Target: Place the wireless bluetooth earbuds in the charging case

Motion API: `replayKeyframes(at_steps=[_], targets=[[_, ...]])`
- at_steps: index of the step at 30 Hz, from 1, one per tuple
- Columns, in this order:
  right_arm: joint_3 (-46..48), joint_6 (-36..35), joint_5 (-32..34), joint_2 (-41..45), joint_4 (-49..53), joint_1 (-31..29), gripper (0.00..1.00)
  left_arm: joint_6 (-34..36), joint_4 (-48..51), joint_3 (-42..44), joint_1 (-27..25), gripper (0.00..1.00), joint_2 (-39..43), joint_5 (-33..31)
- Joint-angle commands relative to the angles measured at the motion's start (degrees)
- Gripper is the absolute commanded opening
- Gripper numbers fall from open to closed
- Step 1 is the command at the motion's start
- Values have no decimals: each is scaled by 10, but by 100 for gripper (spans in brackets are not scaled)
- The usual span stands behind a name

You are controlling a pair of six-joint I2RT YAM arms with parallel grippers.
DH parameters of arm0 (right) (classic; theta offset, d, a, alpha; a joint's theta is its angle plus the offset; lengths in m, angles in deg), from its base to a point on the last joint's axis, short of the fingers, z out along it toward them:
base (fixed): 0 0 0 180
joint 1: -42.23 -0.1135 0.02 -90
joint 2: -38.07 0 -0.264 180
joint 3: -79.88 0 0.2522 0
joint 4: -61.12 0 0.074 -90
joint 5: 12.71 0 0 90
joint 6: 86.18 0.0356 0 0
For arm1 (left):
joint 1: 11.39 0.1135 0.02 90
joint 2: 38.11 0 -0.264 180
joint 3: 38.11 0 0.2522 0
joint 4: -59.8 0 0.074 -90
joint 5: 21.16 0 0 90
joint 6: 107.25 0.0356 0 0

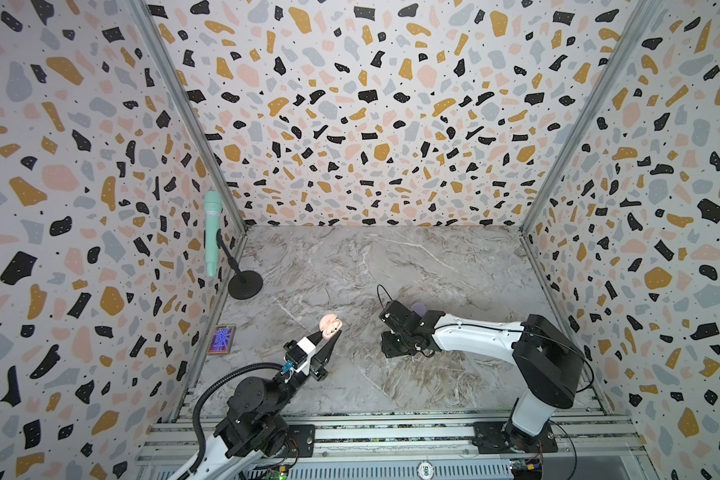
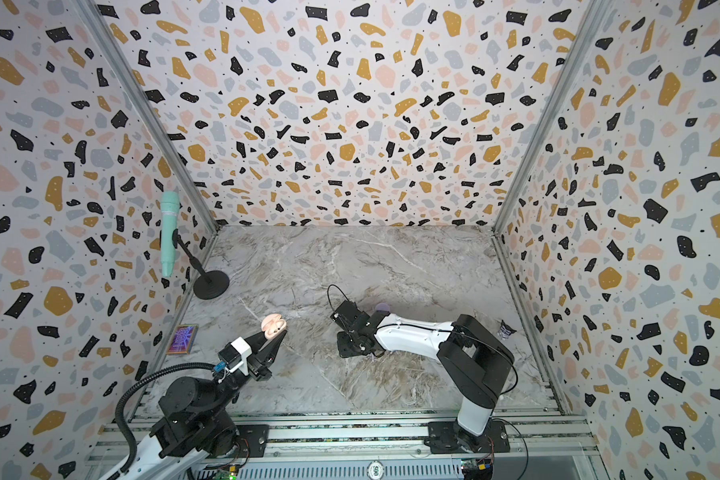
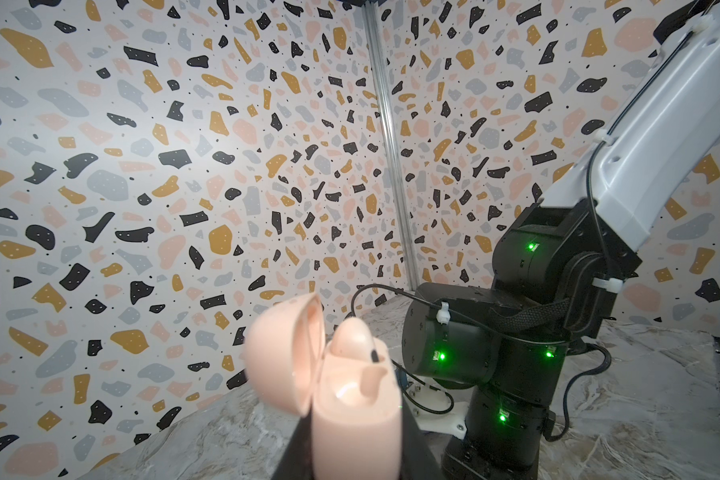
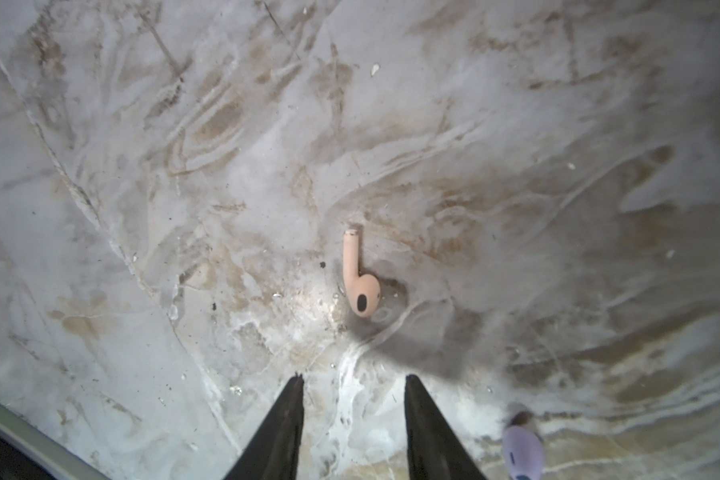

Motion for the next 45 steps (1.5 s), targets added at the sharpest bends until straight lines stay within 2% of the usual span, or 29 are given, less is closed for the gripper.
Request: replayKeyframes(at_steps=[1,9,17,28,45], targets=[[-13,-33,8,-1,-9,10,41,1,-24,4,2,0,1,3],[-30,-58,-49,-28,-47,34,40,3,-23,5,2,0,2,3],[-40,-56,-71,-58,-72,37,41,4,-21,4,2,0,4,2],[-39,-53,-30,-68,-83,37,41,5,-20,4,2,0,5,3],[29,3,-47,-26,-108,18,39,4,-19,4,1,0,6,4]])
